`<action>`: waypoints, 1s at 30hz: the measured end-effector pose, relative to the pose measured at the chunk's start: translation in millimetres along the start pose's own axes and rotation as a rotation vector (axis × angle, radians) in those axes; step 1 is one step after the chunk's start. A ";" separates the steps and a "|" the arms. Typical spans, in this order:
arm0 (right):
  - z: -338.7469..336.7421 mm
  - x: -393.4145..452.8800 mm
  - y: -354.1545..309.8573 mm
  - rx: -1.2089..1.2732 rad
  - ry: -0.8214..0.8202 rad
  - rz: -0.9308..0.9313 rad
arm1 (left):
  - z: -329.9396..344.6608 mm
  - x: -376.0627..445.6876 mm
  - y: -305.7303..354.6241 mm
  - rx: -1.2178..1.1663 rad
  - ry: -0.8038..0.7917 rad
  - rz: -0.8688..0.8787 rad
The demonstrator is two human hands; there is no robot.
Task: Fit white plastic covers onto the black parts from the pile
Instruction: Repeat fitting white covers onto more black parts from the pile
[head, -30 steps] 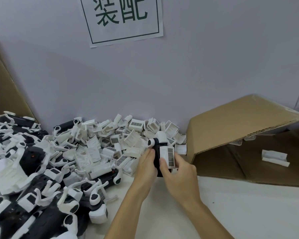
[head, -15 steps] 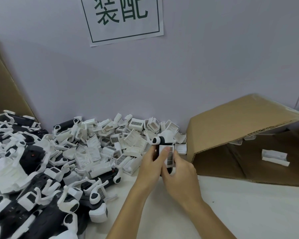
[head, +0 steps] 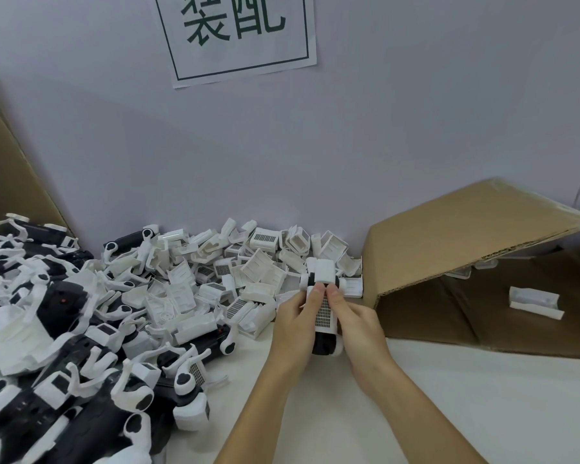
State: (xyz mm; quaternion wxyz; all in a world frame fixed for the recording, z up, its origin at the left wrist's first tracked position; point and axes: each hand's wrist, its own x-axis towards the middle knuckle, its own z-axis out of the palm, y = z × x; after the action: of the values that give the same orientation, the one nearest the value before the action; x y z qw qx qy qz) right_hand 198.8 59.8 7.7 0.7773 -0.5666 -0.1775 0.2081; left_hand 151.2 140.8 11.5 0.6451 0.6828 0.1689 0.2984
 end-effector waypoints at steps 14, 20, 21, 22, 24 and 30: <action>-0.9 3.2 8.7 -0.035 0.052 -0.014 | -0.8 1.6 3.4 0.082 -0.009 -0.065; -2.5 5.4 11.8 -0.054 0.063 -0.042 | -4.9 2.9 2.9 0.059 -0.046 -0.066; -3.0 5.4 12.6 -0.042 0.032 -0.045 | -5.7 3.6 2.9 0.036 -0.039 -0.078; -3.1 4.5 12.7 -0.030 -0.012 -0.045 | -6.4 4.5 3.2 -0.001 -0.026 -0.109; -2.9 2.6 13.7 -0.027 -0.096 -0.054 | -10.5 7.1 3.6 -0.096 -0.022 -0.209; -8.8 6.0 15.5 -0.070 -0.065 -0.068 | -21.0 5.1 -0.6 -0.087 -0.231 -0.124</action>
State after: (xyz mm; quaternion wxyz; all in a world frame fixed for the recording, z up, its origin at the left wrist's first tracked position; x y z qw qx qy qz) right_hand 206.5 60.0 -9.4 0.7575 -0.5799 -0.2291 0.1936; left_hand 142.0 160.5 11.7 0.7065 0.6723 0.1221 0.1844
